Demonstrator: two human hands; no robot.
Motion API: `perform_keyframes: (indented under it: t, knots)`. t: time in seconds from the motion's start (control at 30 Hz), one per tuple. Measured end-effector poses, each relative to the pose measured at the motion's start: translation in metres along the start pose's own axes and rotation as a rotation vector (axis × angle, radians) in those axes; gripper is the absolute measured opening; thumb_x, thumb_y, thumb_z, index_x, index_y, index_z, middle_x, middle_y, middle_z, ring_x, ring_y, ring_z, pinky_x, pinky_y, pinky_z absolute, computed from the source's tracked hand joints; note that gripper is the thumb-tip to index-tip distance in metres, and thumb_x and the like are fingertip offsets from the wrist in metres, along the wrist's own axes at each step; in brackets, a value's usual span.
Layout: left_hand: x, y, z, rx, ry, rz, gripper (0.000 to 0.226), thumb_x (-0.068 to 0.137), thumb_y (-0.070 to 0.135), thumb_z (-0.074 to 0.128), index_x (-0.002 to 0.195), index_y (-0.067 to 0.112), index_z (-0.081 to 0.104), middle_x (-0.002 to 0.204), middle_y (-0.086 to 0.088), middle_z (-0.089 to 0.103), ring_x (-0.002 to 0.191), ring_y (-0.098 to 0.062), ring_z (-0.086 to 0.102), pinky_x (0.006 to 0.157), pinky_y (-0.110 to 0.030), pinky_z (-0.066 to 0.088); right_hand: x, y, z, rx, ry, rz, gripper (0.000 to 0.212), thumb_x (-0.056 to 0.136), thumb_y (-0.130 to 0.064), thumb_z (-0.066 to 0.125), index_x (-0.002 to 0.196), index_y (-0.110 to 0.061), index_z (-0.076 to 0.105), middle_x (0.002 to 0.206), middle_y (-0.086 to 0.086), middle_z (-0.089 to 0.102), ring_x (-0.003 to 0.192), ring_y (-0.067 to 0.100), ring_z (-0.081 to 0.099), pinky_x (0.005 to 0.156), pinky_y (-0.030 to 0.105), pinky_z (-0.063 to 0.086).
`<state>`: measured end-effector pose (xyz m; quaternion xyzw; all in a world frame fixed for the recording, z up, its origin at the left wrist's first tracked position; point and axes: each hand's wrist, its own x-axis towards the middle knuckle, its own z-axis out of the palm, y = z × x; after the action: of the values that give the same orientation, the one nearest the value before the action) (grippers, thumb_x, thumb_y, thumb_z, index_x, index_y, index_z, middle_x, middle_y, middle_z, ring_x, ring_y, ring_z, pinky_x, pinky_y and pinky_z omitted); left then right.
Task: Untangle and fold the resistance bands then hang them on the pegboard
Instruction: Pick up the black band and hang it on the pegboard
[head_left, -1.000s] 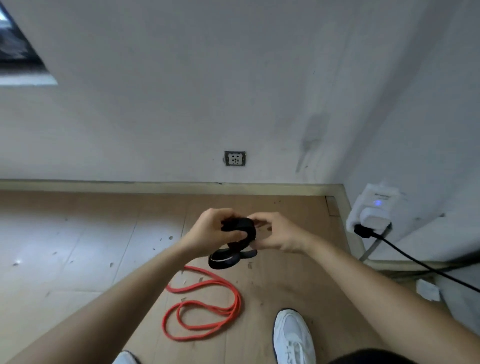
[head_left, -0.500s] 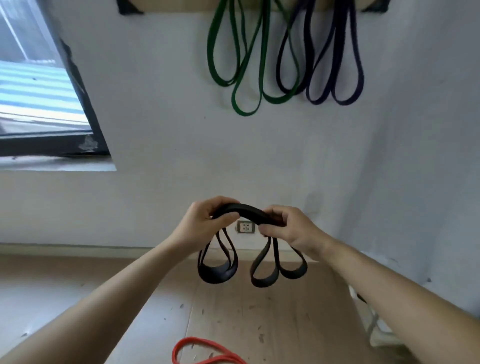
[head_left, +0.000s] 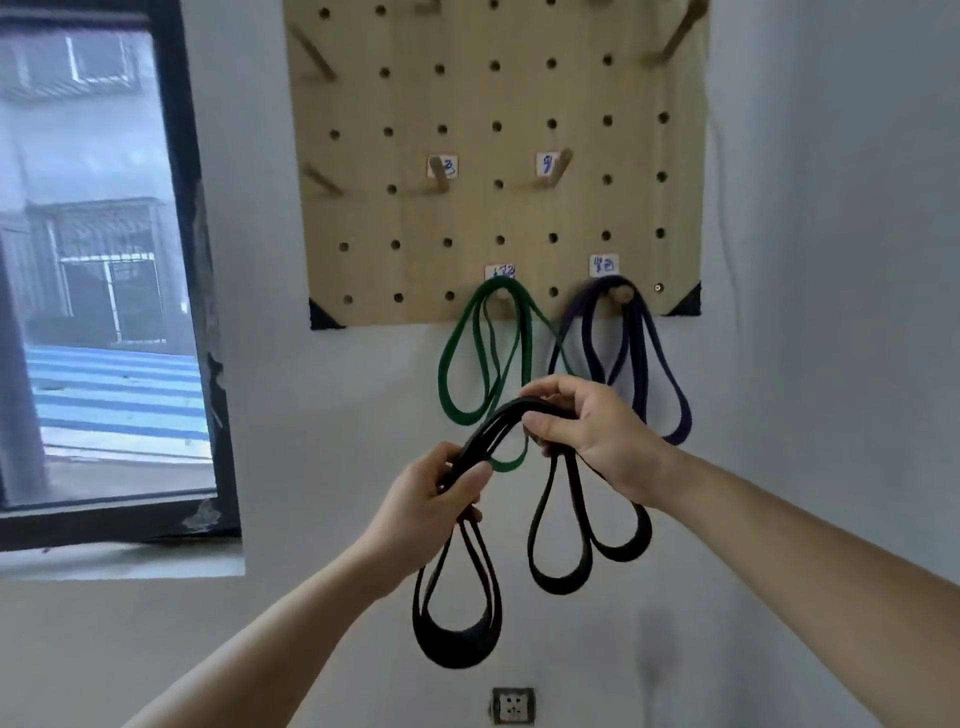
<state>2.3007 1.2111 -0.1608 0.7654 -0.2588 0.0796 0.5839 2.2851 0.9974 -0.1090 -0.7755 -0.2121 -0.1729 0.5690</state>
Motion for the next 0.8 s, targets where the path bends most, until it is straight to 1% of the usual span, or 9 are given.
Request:
perform_keyframes:
  t: [0.1, 0.17, 0.2, 0.27, 0.37, 0.5, 0.67, 0.77, 0.8]
  knots:
    - [0.014, 0.02, -0.002, -0.04, -0.019, 0.016, 0.018, 0.099, 0.026, 0.063, 0.116, 0.018, 0.06, 0.093, -0.002, 0.067, 0.088, -0.019, 0.074, 0.093, -0.043, 0.059, 0.025, -0.018, -0.013, -0.007, 0.065, -0.023, 0.02, 0.094, -0.01, 0.07, 0.113, -0.016, 0.064, 0.099, 0.012, 0.07, 0.083, 0.019, 0.068, 0.081, 0.036, 0.057]
    - [0.024, 0.031, -0.004, -0.065, -0.015, 0.027, 0.03, 0.098, 0.023, 0.065, 0.126, 0.021, 0.055, 0.105, -0.005, 0.07, 0.092, -0.019, 0.075, 0.094, -0.044, 0.058, 0.041, -0.029, -0.023, -0.024, 0.126, -0.037, 0.021, 0.093, -0.014, 0.072, 0.111, -0.016, 0.061, 0.111, 0.017, 0.068, 0.09, 0.023, 0.07, 0.088, 0.041, 0.058]
    - [0.029, 0.037, -0.005, -0.077, -0.009, 0.033, 0.036, 0.098, 0.021, 0.066, 0.13, 0.023, 0.052, 0.109, -0.006, 0.071, 0.093, -0.019, 0.075, 0.093, -0.043, 0.059, 0.048, -0.035, -0.029, -0.025, 0.162, -0.044, 0.021, 0.093, -0.014, 0.073, 0.109, -0.015, 0.06, 0.112, 0.018, 0.067, 0.092, 0.024, 0.07, 0.089, 0.042, 0.058]
    - [0.041, 0.051, -0.005, -0.078, 0.011, 0.068, 0.044, 0.096, 0.019, 0.069, 0.133, 0.027, 0.048, 0.112, -0.005, 0.072, 0.093, -0.018, 0.074, 0.09, -0.042, 0.06, 0.062, -0.049, -0.041, 0.02, 0.225, -0.058, 0.018, 0.093, -0.01, 0.071, 0.102, -0.013, 0.056, 0.101, 0.016, 0.066, 0.082, 0.021, 0.068, 0.078, 0.036, 0.06]
    - [0.065, 0.079, 0.001, -0.105, 0.065, 0.15, 0.041, 0.096, 0.013, 0.068, 0.128, 0.026, 0.046, 0.108, -0.003, 0.075, 0.086, -0.016, 0.074, 0.084, -0.039, 0.061, 0.082, -0.074, -0.06, 0.12, 0.3, -0.076, 0.02, 0.094, -0.009, 0.07, 0.096, -0.013, 0.05, 0.089, 0.015, 0.067, 0.061, 0.018, 0.063, 0.059, 0.031, 0.053]
    - [0.109, 0.123, 0.011, -0.187, 0.184, 0.22, 0.031, 0.095, 0.013, 0.069, 0.116, 0.026, 0.05, 0.105, -0.005, 0.076, 0.087, -0.023, 0.076, 0.083, -0.043, 0.063, 0.106, -0.105, -0.084, 0.152, 0.441, -0.142, 0.023, 0.094, -0.008, 0.07, 0.101, -0.011, 0.049, 0.084, 0.016, 0.069, 0.057, 0.019, 0.059, 0.05, 0.029, 0.051]
    - [0.173, 0.17, 0.017, -0.183, 0.297, 0.271, 0.029, 0.092, 0.015, 0.069, 0.114, 0.027, 0.053, 0.107, -0.004, 0.074, 0.088, -0.025, 0.075, 0.081, -0.05, 0.063, 0.137, -0.125, -0.116, 0.092, 0.526, -0.255, 0.021, 0.093, -0.01, 0.071, 0.094, -0.016, 0.051, 0.099, 0.021, 0.07, 0.064, 0.019, 0.059, 0.06, 0.03, 0.052]
    - [0.203, 0.191, 0.018, -0.16, 0.346, 0.305, 0.031, 0.091, 0.017, 0.071, 0.116, 0.026, 0.055, 0.105, -0.006, 0.074, 0.085, -0.023, 0.074, 0.082, -0.044, 0.063, 0.153, -0.127, -0.131, 0.053, 0.558, -0.265, 0.019, 0.092, -0.01, 0.071, 0.101, -0.015, 0.054, 0.108, 0.02, 0.07, 0.072, 0.022, 0.062, 0.064, 0.03, 0.054]
    - [0.211, 0.195, 0.018, -0.158, 0.364, 0.313, 0.03, 0.089, 0.017, 0.071, 0.113, 0.027, 0.056, 0.104, -0.007, 0.074, 0.086, -0.024, 0.074, 0.082, -0.045, 0.063, 0.158, -0.127, -0.135, 0.044, 0.562, -0.263, 0.019, 0.091, -0.009, 0.07, 0.103, -0.014, 0.056, 0.111, 0.021, 0.07, 0.073, 0.022, 0.062, 0.065, 0.03, 0.054]
